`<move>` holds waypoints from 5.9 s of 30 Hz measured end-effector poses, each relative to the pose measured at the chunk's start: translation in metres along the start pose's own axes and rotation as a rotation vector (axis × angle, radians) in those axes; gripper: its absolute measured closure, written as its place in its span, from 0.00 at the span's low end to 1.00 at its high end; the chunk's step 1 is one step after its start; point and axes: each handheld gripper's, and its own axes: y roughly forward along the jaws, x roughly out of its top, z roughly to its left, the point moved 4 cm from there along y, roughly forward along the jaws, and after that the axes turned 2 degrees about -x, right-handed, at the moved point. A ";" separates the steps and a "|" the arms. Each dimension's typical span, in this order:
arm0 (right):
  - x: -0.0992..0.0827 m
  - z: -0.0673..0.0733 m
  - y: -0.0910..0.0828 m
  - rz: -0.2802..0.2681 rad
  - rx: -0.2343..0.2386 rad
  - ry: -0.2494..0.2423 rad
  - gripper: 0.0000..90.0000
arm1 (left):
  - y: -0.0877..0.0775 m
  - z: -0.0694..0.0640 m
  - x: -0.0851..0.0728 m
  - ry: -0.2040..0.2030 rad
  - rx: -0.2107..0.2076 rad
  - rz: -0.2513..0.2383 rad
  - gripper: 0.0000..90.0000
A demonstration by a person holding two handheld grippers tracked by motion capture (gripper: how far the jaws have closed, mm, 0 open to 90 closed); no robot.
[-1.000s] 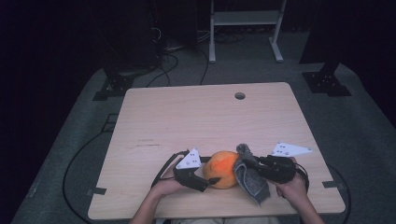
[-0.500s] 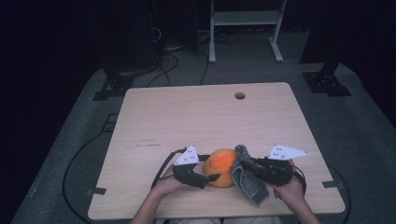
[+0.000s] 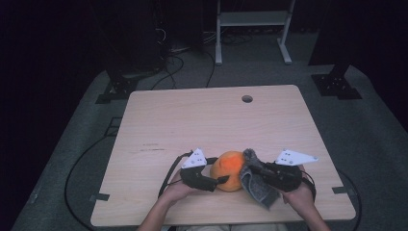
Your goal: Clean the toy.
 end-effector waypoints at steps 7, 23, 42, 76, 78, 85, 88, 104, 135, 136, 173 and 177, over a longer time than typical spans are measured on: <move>-0.001 0.010 0.007 0.026 0.016 -0.072 0.83 | 0.001 -0.003 0.000 0.015 -0.003 0.011 0.26; -0.017 -0.038 0.001 0.073 -0.061 0.093 0.83 | 0.003 -0.017 -0.005 0.158 -0.068 0.048 0.26; 0.008 -0.015 -0.004 0.030 -0.031 0.018 0.83 | 0.007 -0.025 -0.005 0.216 -0.079 0.057 0.26; -0.010 -0.030 -0.007 0.085 -0.059 0.027 0.84 | 0.015 -0.032 0.001 0.254 -0.013 0.037 0.33; -0.012 -0.036 -0.012 0.090 -0.086 0.046 0.84 | 0.014 -0.031 0.003 0.231 -0.002 0.011 0.35; 0.029 -0.004 -0.031 -0.079 -0.002 -0.005 0.85 | 0.008 -0.030 0.020 0.207 0.051 -0.056 0.43; 0.034 0.011 -0.024 -0.052 0.005 -0.053 0.85 | 0.002 -0.033 0.026 0.208 0.041 -0.068 0.44; -0.008 -0.021 -0.001 0.063 -0.041 0.034 0.83 | 0.010 -0.020 0.012 0.126 0.025 0.018 0.25; -0.023 -0.040 -0.014 0.097 -0.033 0.061 0.82 | 0.017 -0.021 0.005 0.114 -0.101 0.016 0.18; -0.025 -0.044 -0.015 0.107 -0.049 0.070 0.82 | 0.016 -0.021 0.005 0.116 -0.097 0.014 0.21; -0.013 -0.034 -0.002 0.051 0.001 0.124 0.81 | 0.019 -0.027 0.013 0.109 -0.030 -0.020 0.26; -0.014 -0.042 -0.008 0.051 -0.053 0.139 0.84 | 0.015 -0.027 0.018 0.092 -0.024 -0.042 0.30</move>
